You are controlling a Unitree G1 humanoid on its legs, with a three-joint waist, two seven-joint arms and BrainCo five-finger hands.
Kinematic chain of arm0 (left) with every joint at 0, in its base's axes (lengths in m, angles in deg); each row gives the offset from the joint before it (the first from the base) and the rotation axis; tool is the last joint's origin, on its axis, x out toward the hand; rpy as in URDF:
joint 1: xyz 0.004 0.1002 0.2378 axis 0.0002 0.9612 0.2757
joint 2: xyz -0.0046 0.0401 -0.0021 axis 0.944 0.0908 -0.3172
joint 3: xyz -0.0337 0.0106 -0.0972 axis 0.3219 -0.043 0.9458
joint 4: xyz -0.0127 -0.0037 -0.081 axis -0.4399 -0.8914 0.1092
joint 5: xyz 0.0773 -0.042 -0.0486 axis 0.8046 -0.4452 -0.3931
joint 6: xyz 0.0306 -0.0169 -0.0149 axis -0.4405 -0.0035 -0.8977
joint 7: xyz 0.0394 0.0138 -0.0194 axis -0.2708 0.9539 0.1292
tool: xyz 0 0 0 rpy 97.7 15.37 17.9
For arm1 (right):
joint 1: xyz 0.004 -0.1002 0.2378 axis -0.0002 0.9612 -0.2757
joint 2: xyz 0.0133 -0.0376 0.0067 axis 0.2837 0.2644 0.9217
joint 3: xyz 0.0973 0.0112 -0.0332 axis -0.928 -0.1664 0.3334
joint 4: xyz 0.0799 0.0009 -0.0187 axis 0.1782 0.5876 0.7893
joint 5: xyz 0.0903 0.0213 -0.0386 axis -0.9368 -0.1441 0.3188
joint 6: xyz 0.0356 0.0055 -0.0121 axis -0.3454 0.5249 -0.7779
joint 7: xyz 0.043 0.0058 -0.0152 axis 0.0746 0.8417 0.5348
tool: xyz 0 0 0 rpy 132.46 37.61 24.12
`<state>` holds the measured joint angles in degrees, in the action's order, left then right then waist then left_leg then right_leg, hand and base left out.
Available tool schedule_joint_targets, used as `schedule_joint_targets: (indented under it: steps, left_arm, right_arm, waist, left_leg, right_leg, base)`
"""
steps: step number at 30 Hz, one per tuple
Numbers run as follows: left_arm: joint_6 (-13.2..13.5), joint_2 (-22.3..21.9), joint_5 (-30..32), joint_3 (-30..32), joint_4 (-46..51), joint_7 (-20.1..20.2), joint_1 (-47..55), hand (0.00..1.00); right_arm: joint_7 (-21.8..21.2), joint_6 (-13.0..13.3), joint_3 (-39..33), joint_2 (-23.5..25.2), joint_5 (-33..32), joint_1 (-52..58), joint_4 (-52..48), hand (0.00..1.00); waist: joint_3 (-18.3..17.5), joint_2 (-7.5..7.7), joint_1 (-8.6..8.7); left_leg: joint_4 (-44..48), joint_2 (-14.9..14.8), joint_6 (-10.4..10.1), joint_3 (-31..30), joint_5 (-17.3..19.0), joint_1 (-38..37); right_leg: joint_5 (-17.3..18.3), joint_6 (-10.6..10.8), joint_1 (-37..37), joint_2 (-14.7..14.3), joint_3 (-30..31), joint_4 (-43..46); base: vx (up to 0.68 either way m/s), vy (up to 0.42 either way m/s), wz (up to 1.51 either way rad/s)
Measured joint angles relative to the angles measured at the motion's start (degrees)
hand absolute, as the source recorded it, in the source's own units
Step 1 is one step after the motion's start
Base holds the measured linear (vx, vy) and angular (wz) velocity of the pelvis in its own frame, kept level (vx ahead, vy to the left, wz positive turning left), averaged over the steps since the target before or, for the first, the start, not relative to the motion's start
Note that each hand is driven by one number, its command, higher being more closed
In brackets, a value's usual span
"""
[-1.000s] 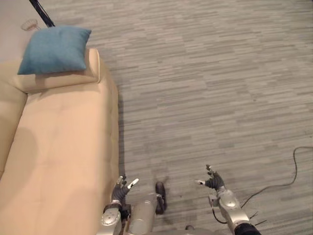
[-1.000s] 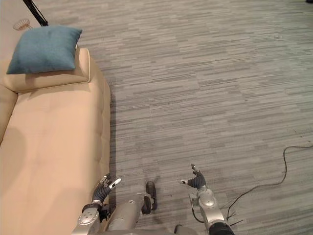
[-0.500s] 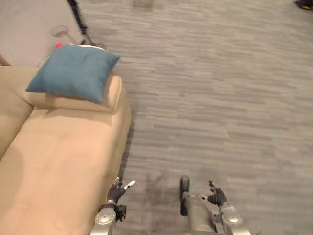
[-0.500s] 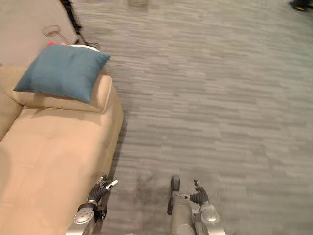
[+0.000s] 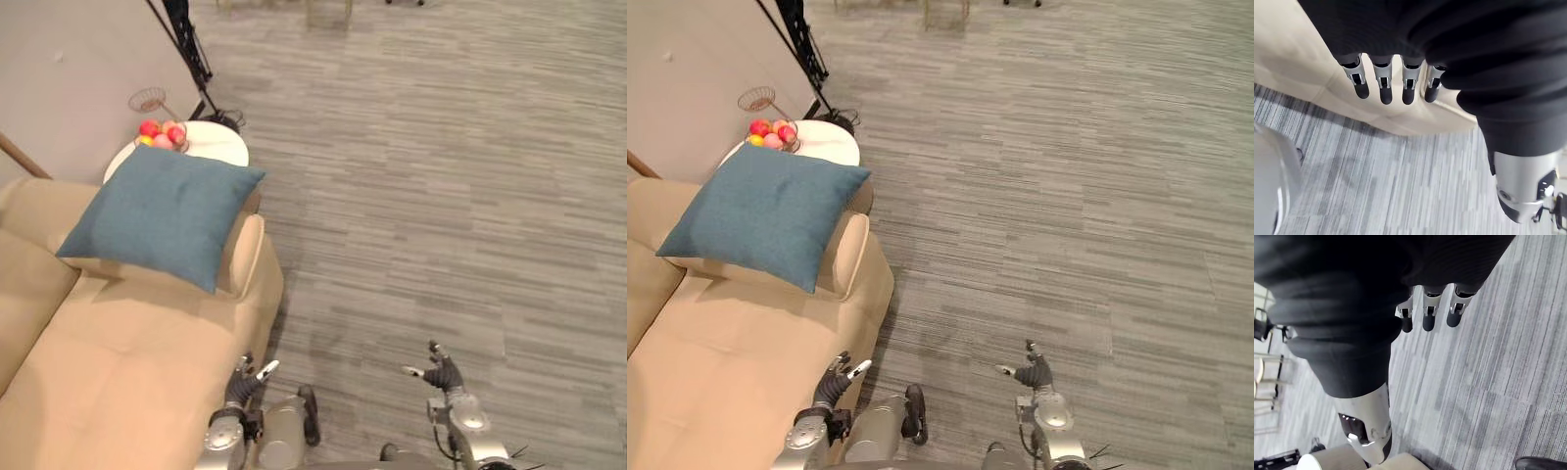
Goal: Pick up cushions and gather them together orderly.
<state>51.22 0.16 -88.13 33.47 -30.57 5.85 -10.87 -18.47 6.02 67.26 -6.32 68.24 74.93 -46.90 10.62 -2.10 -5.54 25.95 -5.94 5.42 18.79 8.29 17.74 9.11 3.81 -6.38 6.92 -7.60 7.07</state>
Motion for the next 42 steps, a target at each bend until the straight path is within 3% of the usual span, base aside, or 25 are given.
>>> schedule_joint_targets:
  steps: [1, 2, 4, 5, 6, 8, 10, 13, 14, 15, 16, 17, 18, 20, 21, 23, 24, 25, 27, 29, 33, 38, 42]
  left_arm:
    - [0.0, -0.6, 0.0, 1.0, 0.0, 0.0, 0.6, 0.0]
    - [0.0, -1.2, 0.0, 1.3, -0.1, 0.0, 1.5, 0.0]
    - [-0.4, -1.1, 0.0, 1.0, -0.8, 0.1, 2.8, 0.0]
    - [-0.6, -0.7, 0.0, 0.7, -0.9, 0.0, 3.6, 0.0]
    - [-0.6, -0.4, 0.0, 0.7, -0.9, 0.0, 3.9, 0.0]
    - [-0.6, 0.0, -0.1, 0.8, -1.3, -0.1, 3.8, 0.0]
    - [-0.6, 0.2, -0.2, 0.8, -2.6, -0.2, 2.7, 0.0]
    - [-0.4, 0.0, -0.8, 1.1, -2.8, -0.4, 0.8, 0.0]
    - [-0.4, -0.2, -0.8, 1.0, -2.8, -0.4, 0.2, 0.0]
    - [-0.4, -0.2, -0.8, 1.0, -2.8, -0.4, -0.5, 0.0]
    - [-0.4, 0.0, -0.7, 1.0, -2.8, -0.4, -0.9, 0.0]
    - [-0.4, -1.4, -0.7, 1.2, -2.7, -0.5, -1.1, 0.0]
    - [-0.3, -1.8, -0.7, 1.2, -2.3, -0.3, -0.8, 0.0]
    - [-0.1, -2.9, -0.6, 1.4, -1.9, -0.2, -0.9, 0.0]
    - [0.0, -3.0, -0.6, 1.3, -1.8, -0.2, -1.1, 0.0]
    - [0.1, -3.9, -0.6, 1.4, -1.7, -0.3, -2.3, 0.0]
    - [0.1, -4.1, -0.7, 1.4, -1.6, -0.3, -2.5, 0.0]
    - [0.1, -4.3, -0.8, 1.4, -1.5, -0.4, -2.6, 0.0]
    - [0.1, -4.2, -0.8, 0.5, -1.5, -0.4, -2.2, 0.0]
    - [0.1, -4.0, -0.8, 0.1, -1.5, -0.4, -2.9, 0.0]
    - [-0.2, 0.4, -0.7, -1.2, -1.7, -0.5, -2.4, 0.0]
    - [-0.2, 3.2, -0.5, -0.7, -1.6, -0.4, -0.6, 0.0]
    - [-0.1, 4.9, -0.5, -0.3, 0.1, -0.2, -1.1, 0.0]
  right_arm:
    - [-0.1, -0.1, 0.1, 0.0, 0.3, -0.5, 0.0, 0.0]
    - [-0.1, -0.1, 0.1, 0.0, 0.7, -1.2, 0.2, 0.0]
    - [-0.2, 0.0, 0.1, 0.3, 1.0, -1.6, 0.4, 0.0]
    - [-0.2, 0.0, 0.1, 0.5, 1.4, -0.6, 0.5, 0.0]
    - [-0.3, 0.0, 0.1, 0.5, 2.1, 0.7, 0.5, 0.0]
    - [-0.9, 0.0, 0.8, 0.5, 2.6, 2.1, 0.5, 0.0]
    - [-1.4, 0.0, 1.4, 0.4, 2.6, 2.7, 0.6, 0.0]
    - [-1.4, 0.0, 1.3, 0.4, 2.6, 3.7, 0.6, 0.0]
    - [-1.3, 0.0, 1.1, 0.4, 2.5, 4.0, 0.5, 0.0]
    - [-1.3, 0.0, 1.1, 0.6, 2.5, 4.6, 0.0, 0.0]
    - [-1.3, 0.0, 0.9, 0.6, 2.5, 5.0, -0.1, 0.0]
    - [-1.3, -0.4, -0.6, 0.5, 2.5, 5.3, -0.1, 0.0]
    - [-1.2, -0.4, -1.3, 0.9, 2.4, 5.1, -0.8, 0.0]
    - [-1.1, -0.1, -2.9, 1.2, 1.8, 6.0, -4.7, 0.0]
    - [-1.1, 0.0, -2.8, 1.2, 1.8, 6.2, -5.2, 0.0]
    - [-1.1, 0.2, -2.9, 1.8, 1.8, 7.3, -7.0, 0.0]
    - [-1.0, 0.3, -3.0, 1.8, 1.7, 7.4, -7.0, 0.0]
    - [-0.8, 0.3, -3.1, 2.3, 0.5, 7.5, -6.9, 0.0]
    - [-0.4, 0.5, -4.5, 2.9, 0.1, 7.2, -6.1, 0.0]
    - [0.2, 0.4, -6.4, 2.6, -0.2, 6.9, -5.5, 0.0]
    - [0.5, 0.1, -7.7, 2.8, -0.5, 6.2, -2.9, 0.0]
    - [1.5, 0.2, -12.4, 1.9, -1.4, 5.7, -2.5, 0.0]
    - [1.7, 0.2, -14.4, -1.2, -1.5, 3.6, -2.5, 0.0]
  waist:
    - [-0.1, 0.04, -0.07]
    - [-0.1, -0.01, -0.08]
    - [-0.3, 0.69, 0.06]
    - [-0.8, 1.54, 0.62]
    - [-1.3, 1.9, 1.44]
    - [-1.8, 1.95, 1.61]
    - [-1.6, 1.27, 1.7]
    - [-1.5, 1.0, 1.8]
    - [-1.4, 1.02, 2.05]
    - [-1.7, 2.05, 2.19]
    - [-1.7, 2.36, 2.24]
    - [-1.9, 0.63, 1.82]
    - [-2.0, 0.55, 1.37]
    - [-2.0, 0.48, 1.88]
    - [-2.0, 0.49, 1.93]
    - [-2.0, 0.77, 1.91]
    - [-2.0, 0.81, 1.89]
    - [-1.9, 1.22, 1.68]
    - [-1.9, 1.69, 1.85]
    - [-2.3, 1.12, 3.3]
    - [-3.1, 2.73, 3.09]
    - [-3.7, 2.77, 3.38]
    - [-4.0, 3.15, 3.47]
  left_leg:
    - [2.0, 0.1, 1.2, 0.9, 2.5, -0.8]
    - [2.0, 0.4, 0.9, 1.4, 5.1, -2.8]
    - [0.5, 2.4, 0.9, 0.5, 7.9, -7.7]
    - [-1.6, 4.8, 1.4, -1.7, 8.7, -11.6]
    - [-3.1, 6.4, 1.8, -4.3, 9.2, -14.7]
    - [-5.3, 7.7, 2.0, -8.2, 9.3, -18.6]
    - [-7.2, 7.4, 2.0, -13.2, 9.3, -21.5]
    - [-7.3, 6.7, 1.7, -21.0, 9.4, -23.2]
    - [-7.0, 6.2, 0.3, -24.6, 10.2, -23.8]
    - [-6.6, 6.4, -1.4, -28.0, 11.1, -23.9]
    - [-6.3, 6.3, -2.6, -30.1, 11.9, -24.0]
    - [-6.4, 4.6, -4.1, -33.0, 12.1, -23.9]
    - [-6.4, 3.9, -5.4, -33.3, 11.4, -23.7]
    - [-5.2, 2.5, -8.3, -36.2, 9.4, -23.8]
    - [-4.3, 1.9, -9.0, -36.3, 8.9, -23.2]
    - [2.4, 0.3, -12.6, -33.0, 5.7, -18.2]
    - [4.1, -0.7, -13.0, -30.5, 4.7, -17.0]
    - [6.2, -3.2, -12.5, -22.9, 3.3, -15.4]
    - [2.1, -7.0, -11.2, -9.2, 4.0, -15.2]
    - [-3.8, -7.7, -10.6, -0.5, 3.0, -14.4]
    - [-11.8, -4.8, -10.0, 0.8, 2.3, -15.3]
    - [-14.5, -1.9, -8.4, 2.2, 1.0, -17.3]
    - [-17.9, -0.8, -8.2, 3.6, -1.2, -17.2]
  right_leg:
    - [0.2, 2.2, -0.4, 1.1, 0.1, 2.8]
    - [1.1, 4.9, 1.0, 1.4, 1.0, 9.9]
    - [-1.1, 10.9, 7.0, 3.7, 3.6, 29.4]
    - [-3.4, 11.1, 12.0, 5.7, 3.9, 43.2]
    - [-1.5, 7.9, 14.5, 7.3, 1.8, 49.9]
    - [1.8, 3.0, 18.6, 7.9, -1.6, 51.0]
    - [4.0, 1.1, 22.0, 3.9, -2.1, 42.1]
    - [3.0, 0.9, 24.7, -3.5, 5.7, 24.1]
    - [-0.5, 0.9, 24.9, -5.4, 9.9, 15.6]
    - [-6.5, 2.2, 24.3, -6.0, 14.1, 7.4]
    - [-12.3, 2.7, 23.2, -5.9, 15.3, 6.1]
    - [-11.5, 1.2, 22.1, -6.8, 12.7, 7.0]
    - [-10.3, 0.4, 22.5, -6.7, 11.8, 8.9]
    - [-4.0, -1.8, 22.3, -5.6, 7.4, 16.3]
    - [-3.5, -2.2, 21.8, -5.4, 6.4, 17.1]
    - [-2.8, -2.9, 18.4, -4.5, 1.8, 15.2]
    - [-2.8, -3.1, 17.2, -4.3, 0.7, 14.1]
    - [-2.6, -3.4, 14.2, -3.6, -1.8, 11.4]
    - [-2.6, -3.4, 11.8, -2.6, -5.9, 8.9]
    - [-2.7, -3.3, 11.6, -1.6, -8.4, 7.8]
    - [-4.9, -1.0, 11.4, -1.0, -7.9, 2.9]
    - [-7.9, 0.3, 9.8, 0.3, -4.2, -1.2]
    - [-10.5, 0.1, 11.8, 0.2, -2.2, -3.0]
  base:
    - [0.46, 0.227, 0.22]
    - [0.42, 0.242, 0.22]
    - [0.43, 0.189, 0.38]
    - [0.56, 0.133, 1.0]
    - [0.57, 0.101, 1.22]
    - [0.47, 0.029, 1.19]
    - [0.5, -0.037, 1.14]
    - [0.4, -0.133, 1.52]
    - [0.52, -0.295, 1.83]
    - [0.54, -0.339, 1.93]
    - [0.53, -0.369, 1.72]
    - [0.33, -0.27, 1.15]
    - [0.37, -0.314, 1.22]
    - [0.31, -0.271, 1.33]
    - [0.26, -0.229, 1.5]
    - [0.22, -0.209, 1.51]
    - [0.15, -0.163, 1.33]
    - [0.13, -0.127, 1.14]
    - [0.1, -0.087, 1.12]
    - [0.02, 0.072, 1.2]
    - [-0.02, 0.109, 0.5]
    - [-0.07, 0.094, -0.14]
    - [-0.13, 0.024, -0.22]
